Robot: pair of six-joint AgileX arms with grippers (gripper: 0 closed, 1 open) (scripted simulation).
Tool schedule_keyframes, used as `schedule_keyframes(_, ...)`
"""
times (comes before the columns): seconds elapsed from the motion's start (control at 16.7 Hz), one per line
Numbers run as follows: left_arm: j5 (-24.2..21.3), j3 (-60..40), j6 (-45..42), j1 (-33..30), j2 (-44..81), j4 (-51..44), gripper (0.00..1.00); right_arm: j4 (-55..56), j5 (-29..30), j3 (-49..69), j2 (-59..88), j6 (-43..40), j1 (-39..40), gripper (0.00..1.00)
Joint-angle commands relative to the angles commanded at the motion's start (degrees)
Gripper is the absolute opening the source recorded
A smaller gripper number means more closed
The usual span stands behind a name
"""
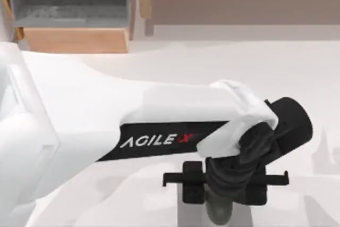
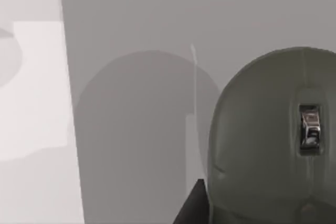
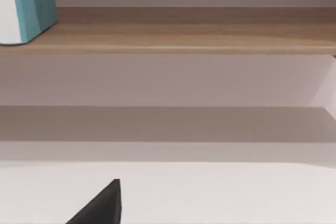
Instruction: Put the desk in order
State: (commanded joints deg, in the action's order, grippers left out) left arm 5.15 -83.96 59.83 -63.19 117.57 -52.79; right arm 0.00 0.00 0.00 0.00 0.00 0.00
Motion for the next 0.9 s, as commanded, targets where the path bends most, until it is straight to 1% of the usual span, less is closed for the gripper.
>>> schedule_keyframes(0.3, -0.8, -1.1, -1.2, -1.6, -2.1, 3.5, 0.0, 0.0, 0.0, 0.0, 0.0, 0.0, 0.0, 1.0)
schedule_keyframes(0.6, -2.9, -0.7, -3.3, -4.2, -3.6, 6.6, 0.0, 0.0, 0.0, 0.0, 0.0, 0.0, 0.0, 1.0)
schedule_keyframes(0.9, -4.6, 0.2, -4.5, -5.6, -4.2, 7.4, 0.0, 0.0, 0.0, 0.0, 0.0, 0.0, 0.0, 1.0)
